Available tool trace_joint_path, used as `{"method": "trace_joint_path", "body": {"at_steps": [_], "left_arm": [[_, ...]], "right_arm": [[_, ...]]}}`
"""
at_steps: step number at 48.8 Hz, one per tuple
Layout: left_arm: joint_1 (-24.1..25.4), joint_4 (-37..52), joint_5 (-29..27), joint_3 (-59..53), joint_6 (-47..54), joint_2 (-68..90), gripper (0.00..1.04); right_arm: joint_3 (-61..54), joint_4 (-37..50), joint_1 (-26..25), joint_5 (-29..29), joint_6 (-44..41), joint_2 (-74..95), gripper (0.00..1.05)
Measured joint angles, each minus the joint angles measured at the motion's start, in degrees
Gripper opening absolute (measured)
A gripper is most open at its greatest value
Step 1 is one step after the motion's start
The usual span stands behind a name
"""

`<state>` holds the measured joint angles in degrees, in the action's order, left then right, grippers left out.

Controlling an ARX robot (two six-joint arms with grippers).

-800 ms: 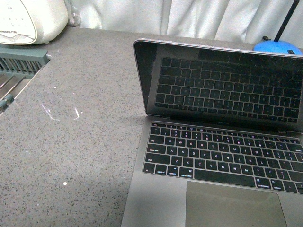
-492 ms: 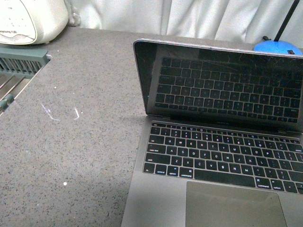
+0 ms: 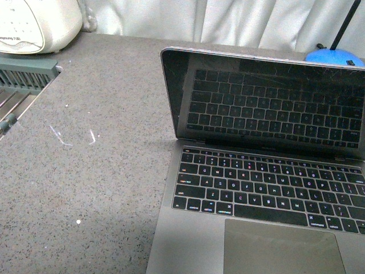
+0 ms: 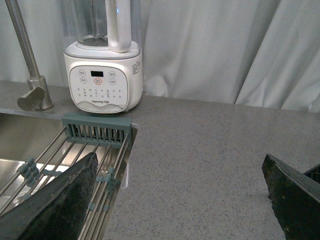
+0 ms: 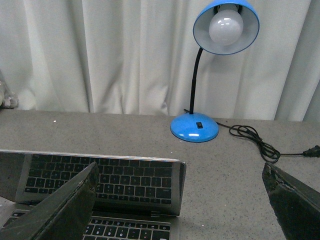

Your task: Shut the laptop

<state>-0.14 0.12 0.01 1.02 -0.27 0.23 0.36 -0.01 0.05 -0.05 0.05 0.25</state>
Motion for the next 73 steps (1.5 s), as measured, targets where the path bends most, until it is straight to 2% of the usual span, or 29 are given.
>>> {"method": "trace_joint_path", "body": {"at_steps": [73], "left_arm": [[0.0, 0.0, 0.0, 0.0, 0.0, 0.0, 0.98]], "right_arm": [[0.0, 0.0, 0.0, 0.0, 0.0, 0.0, 0.96]]}}
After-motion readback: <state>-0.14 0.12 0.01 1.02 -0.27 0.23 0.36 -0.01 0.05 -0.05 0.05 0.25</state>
